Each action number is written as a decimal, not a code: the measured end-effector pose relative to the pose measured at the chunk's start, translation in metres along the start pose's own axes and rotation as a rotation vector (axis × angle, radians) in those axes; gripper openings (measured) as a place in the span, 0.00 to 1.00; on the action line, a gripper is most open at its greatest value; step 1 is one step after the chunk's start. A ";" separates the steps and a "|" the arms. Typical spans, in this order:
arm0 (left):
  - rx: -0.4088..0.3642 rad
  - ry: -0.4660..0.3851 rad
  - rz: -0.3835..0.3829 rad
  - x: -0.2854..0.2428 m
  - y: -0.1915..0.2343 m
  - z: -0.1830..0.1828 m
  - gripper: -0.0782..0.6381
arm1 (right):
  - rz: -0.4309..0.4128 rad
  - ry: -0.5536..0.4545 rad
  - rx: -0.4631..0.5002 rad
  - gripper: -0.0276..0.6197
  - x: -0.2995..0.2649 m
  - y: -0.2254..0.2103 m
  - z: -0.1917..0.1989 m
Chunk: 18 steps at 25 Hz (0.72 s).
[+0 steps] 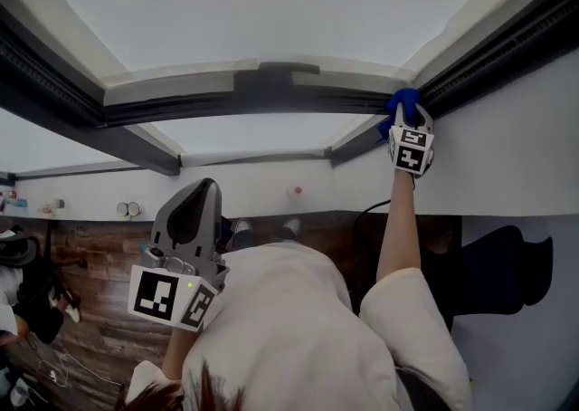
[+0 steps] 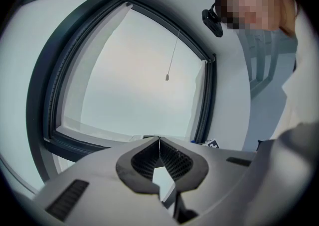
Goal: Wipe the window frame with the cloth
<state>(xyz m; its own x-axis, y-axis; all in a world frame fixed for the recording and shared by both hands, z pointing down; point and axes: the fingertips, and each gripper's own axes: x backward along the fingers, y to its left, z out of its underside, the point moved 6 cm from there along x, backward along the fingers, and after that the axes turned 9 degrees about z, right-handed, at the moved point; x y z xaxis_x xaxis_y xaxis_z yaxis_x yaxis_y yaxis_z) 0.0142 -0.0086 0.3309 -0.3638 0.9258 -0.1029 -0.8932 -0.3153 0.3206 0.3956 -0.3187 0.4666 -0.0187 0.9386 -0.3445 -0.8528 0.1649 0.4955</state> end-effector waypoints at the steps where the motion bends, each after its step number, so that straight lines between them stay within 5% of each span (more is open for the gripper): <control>1: 0.002 -0.011 -0.021 0.002 0.004 -0.003 0.12 | -0.002 -0.006 -0.013 0.16 -0.003 -0.001 0.000; 5: -0.004 -0.031 -0.088 0.013 0.020 -0.006 0.12 | 0.004 -0.023 -0.060 0.16 -0.006 -0.008 -0.005; 9: -0.013 -0.013 -0.129 0.025 0.032 -0.008 0.12 | 0.013 0.006 0.001 0.16 -0.005 -0.002 -0.008; 18: -0.028 -0.017 -0.126 0.037 0.044 -0.014 0.12 | 0.060 0.044 0.035 0.16 -0.003 0.002 -0.009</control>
<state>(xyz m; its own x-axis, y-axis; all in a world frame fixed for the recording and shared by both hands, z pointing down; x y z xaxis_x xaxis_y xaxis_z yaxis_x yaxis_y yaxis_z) -0.0418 0.0085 0.3278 -0.2437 0.9618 -0.1247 -0.9387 -0.2015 0.2798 0.3888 -0.3235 0.4613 -0.0926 0.9332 -0.3473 -0.8306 0.1200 0.5438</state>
